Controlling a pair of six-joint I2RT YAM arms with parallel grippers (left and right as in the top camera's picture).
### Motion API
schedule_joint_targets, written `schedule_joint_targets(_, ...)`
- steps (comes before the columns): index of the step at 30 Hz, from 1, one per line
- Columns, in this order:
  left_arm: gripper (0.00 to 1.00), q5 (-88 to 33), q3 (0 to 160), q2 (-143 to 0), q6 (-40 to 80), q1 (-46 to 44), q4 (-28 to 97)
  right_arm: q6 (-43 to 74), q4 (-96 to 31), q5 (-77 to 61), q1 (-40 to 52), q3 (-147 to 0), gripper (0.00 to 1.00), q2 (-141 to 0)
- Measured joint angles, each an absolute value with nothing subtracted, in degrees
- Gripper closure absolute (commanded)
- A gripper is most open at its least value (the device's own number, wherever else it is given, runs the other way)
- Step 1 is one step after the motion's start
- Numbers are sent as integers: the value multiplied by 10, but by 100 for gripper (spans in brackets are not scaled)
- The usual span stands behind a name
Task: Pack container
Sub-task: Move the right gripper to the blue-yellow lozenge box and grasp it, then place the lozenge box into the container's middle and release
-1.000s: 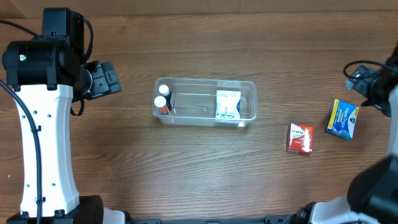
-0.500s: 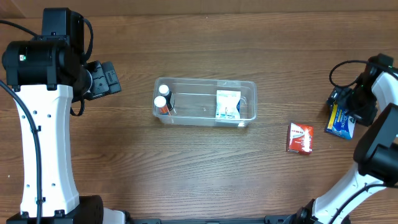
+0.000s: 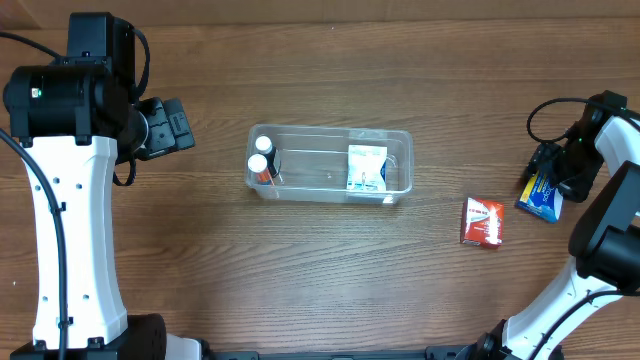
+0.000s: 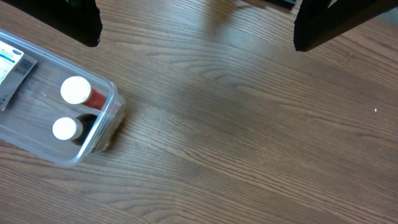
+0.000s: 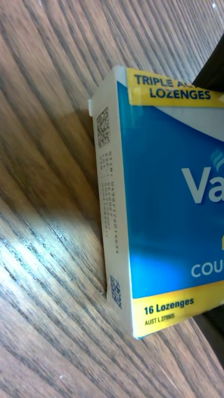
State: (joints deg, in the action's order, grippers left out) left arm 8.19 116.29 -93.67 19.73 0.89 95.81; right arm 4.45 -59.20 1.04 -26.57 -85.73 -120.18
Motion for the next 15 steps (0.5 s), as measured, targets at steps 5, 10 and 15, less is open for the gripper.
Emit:
schedule_joint_targets(5, 0, 82, 1163, -937, 197, 9, 958, 44, -642, -22, -237, -894, 24, -1178)
schedule_joint_targets(10, 0, 82, 1163, -937, 197, 9, 958, 45, -709, -44, -115, -987, 25, -1055)
schedule_joint_targets(15, 0, 82, 1163, -937, 197, 9, 958, 95, -705, -62, 110, -1011, 25, -961)
